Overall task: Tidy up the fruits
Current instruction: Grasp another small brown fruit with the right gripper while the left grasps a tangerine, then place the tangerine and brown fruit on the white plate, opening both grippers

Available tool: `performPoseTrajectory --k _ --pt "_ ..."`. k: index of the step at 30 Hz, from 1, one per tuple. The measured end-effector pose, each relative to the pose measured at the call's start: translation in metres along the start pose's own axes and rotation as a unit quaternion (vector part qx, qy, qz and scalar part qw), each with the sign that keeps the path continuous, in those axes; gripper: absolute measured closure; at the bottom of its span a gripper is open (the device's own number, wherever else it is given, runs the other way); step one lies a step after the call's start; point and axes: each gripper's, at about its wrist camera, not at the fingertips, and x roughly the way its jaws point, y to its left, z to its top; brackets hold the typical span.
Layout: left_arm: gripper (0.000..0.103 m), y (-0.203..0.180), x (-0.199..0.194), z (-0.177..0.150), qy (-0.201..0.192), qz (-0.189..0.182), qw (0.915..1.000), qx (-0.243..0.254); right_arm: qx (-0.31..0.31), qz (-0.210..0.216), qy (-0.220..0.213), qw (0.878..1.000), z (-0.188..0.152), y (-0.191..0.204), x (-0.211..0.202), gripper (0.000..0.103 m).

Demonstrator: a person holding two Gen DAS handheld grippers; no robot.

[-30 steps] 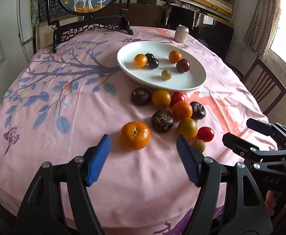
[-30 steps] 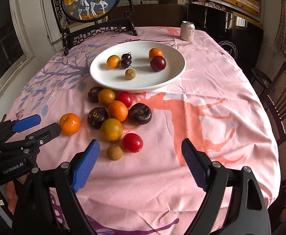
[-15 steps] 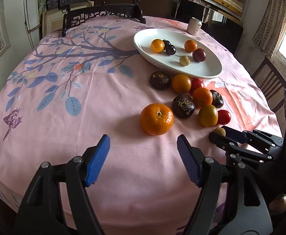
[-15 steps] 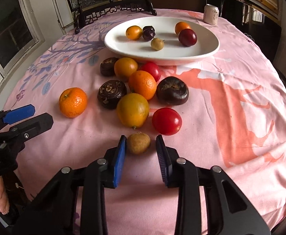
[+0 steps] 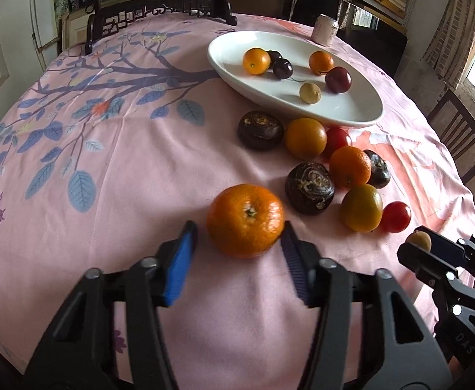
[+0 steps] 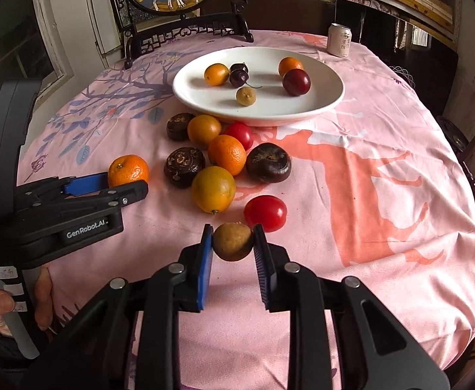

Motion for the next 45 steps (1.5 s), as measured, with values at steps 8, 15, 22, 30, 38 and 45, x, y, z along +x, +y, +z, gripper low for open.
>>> performPoseTrajectory --k 8,15,22,30,38,45 --pt "0.058 0.000 -0.006 -0.001 0.004 -0.002 0.9999 -0.009 0.012 0.004 -0.008 1.000 -0.001 -0.007 -0.005 0.078" --pt "0.058 -0.011 -0.030 0.000 -0.018 -0.007 0.9998 0.009 0.017 0.009 -0.014 1.000 0.000 -0.011 -0.010 0.078" --pt "0.058 -0.019 -0.041 0.033 -0.023 -0.009 0.9990 0.037 0.009 0.013 -0.020 1.000 0.020 -0.015 -0.013 0.078" --pt "0.058 -0.029 -0.007 0.124 -0.026 0.020 0.9985 0.045 -0.011 0.000 -0.050 0.999 0.105 -0.031 0.006 0.078" --pt "0.058 -0.029 0.060 0.165 0.019 0.026 0.9991 0.026 -0.022 -0.025 0.002 0.999 0.158 -0.040 0.083 0.078" --pt "0.056 -0.032 0.077 0.172 0.029 0.028 0.9987 0.029 -0.019 -0.038 0.027 0.999 0.164 -0.048 0.109 0.062"
